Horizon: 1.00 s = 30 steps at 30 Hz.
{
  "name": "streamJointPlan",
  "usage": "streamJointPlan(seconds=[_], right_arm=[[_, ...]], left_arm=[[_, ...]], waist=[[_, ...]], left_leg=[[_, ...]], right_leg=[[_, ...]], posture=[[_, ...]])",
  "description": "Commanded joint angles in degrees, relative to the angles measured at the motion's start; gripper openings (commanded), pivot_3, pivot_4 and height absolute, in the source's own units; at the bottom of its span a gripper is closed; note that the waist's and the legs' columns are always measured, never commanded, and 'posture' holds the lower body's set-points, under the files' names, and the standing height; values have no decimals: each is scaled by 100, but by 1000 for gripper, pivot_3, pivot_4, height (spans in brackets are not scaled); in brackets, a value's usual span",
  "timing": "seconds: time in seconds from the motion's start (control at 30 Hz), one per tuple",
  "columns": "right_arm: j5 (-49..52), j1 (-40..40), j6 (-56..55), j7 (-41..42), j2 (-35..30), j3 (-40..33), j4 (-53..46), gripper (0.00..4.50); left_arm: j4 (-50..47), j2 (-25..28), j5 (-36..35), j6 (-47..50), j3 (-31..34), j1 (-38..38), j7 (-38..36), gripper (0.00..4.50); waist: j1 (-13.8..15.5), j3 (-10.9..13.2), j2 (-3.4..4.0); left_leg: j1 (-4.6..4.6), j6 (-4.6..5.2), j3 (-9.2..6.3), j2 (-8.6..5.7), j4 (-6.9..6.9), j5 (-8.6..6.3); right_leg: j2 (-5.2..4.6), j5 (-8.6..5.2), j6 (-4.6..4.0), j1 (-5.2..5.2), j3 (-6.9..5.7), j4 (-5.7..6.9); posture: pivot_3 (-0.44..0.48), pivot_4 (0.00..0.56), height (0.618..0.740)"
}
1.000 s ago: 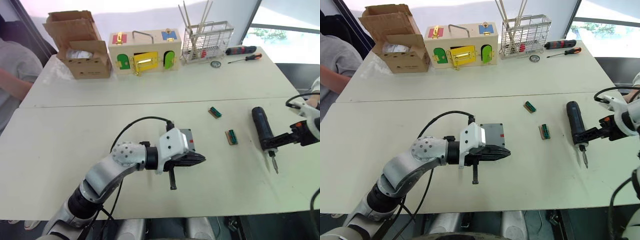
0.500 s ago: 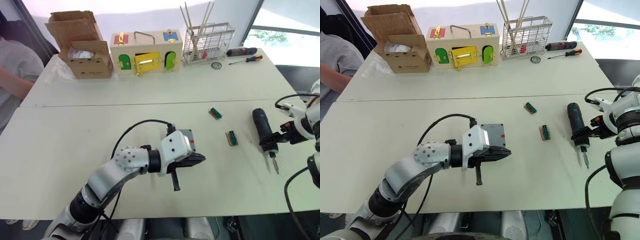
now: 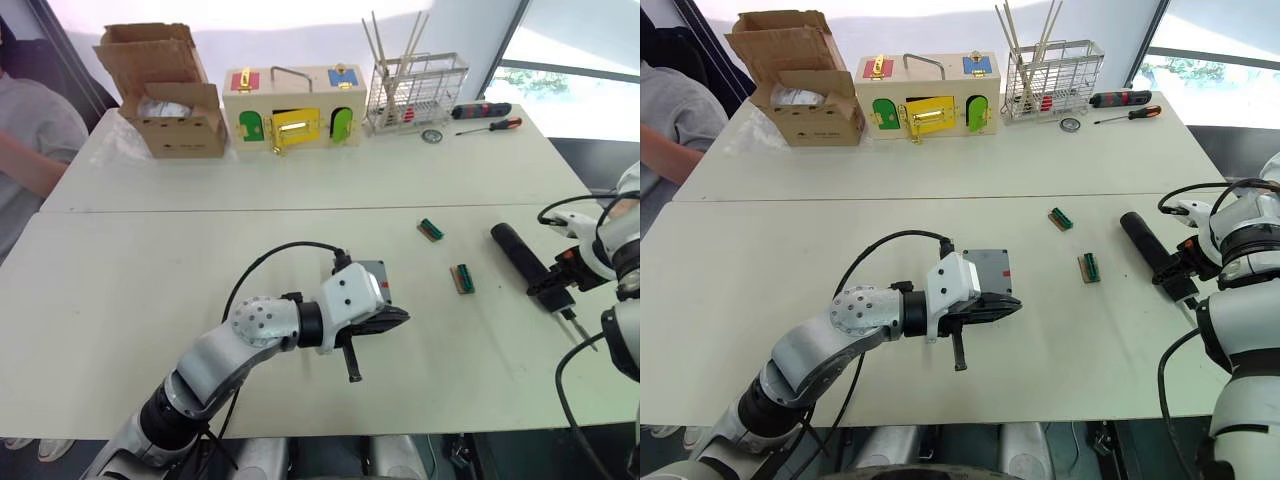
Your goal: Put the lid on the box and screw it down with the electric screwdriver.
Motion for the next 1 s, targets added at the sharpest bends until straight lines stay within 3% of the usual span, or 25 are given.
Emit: streamJointPlan(seconds=[0.03,0.1,0.23,0.3,0.37,0.43,0.5,0.6,0.73,0.83,1.0], right_arm=[[345,-203,26,-727,167,-641,135,1799],[661,-626,123,-1185,140,-1193,107,1799],[1425,-1142,324,-1943,-44,-2396,-445,1799],[2187,-892,528,-2440,-22,-3512,-1425,1799],[2986,-151,936,-2859,341,-4790,-3272,1799],[3807,774,1543,-3451,1249,-5963,-5659,1799],[4538,1418,1398,-4049,2289,-6660,-7433,1799],[5140,2056,1092,-4848,3494,-6831,-8860,1799],[5778,2715,1060,-5374,4349,-6489,-9547,1799],[6099,3157,1030,-5360,4511,-6027,-9876,1799],[6017,3755,610,-5120,4206,-5351,-9950,1799]], left_arm=[[-50,50,-45,-100,149,-41,-102,0],[37,165,-196,-105,365,-123,-302,0],[360,638,-373,-178,856,-337,-802,0],[537,746,-440,-205,1091,-449,-887,0],[724,805,-541,-205,1300,-538,-993,0],[877,847,-593,-192,1439,-579,-1084,0],[942,869,-689,-122,1533,-632,-1154,0],[1106,905,-767,-64,1625,-775,-1276,0],[1340,820,-626,-108,1502,-966,-1269,0],[1460,727,-487,-140,1403,-987,-1172,0],[1856,590,132,-712,1018,-954,-1083,0]], waist=[[-18,-2,-3],[-65,4,6],[-54,33,133],[-18,33,143],[31,34,144],[32,33,143],[32,31,138],[51,32,141],[103,32,144],[68,31,145],[-9,31,145]], left_leg=[[4,0,0,0,0,0],[15,1,9,1,0,0],[12,2,44,0,-10,-1],[-6,0,41,2,-32,0],[-40,-7,22,5,-37,4],[-52,-9,3,9,-33,4],[-53,-9,-13,12,-29,4],[-51,-7,-12,0,-1,5],[-40,-1,-8,-8,33,4],[-33,3,-9,-2,30,1],[-32,3,-6,-2,14,1]], right_leg=[[0,0,0,7,0,-4],[-1,1,-1,15,7,-8],[-8,2,-1,-21,38,10],[1,0,-2,-53,31,17],[7,-2,-6,-92,14,29],[1,-2,-6,-97,-4,33],[1,-2,-5,-80,-16,35],[-7,-1,-3,-62,-10,33],[-7,0,-4,-45,3,40],[0,0,-4,-43,2,44],[-1,0,-4,-48,2,43]], posture=[[0,150,734],[0,150,734],[0,150,734],[0,150,734],[0,150,734],[0,150,734],[0,150,734],[0,150,734],[0,150,734],[0,150,734],[0,150,734]])
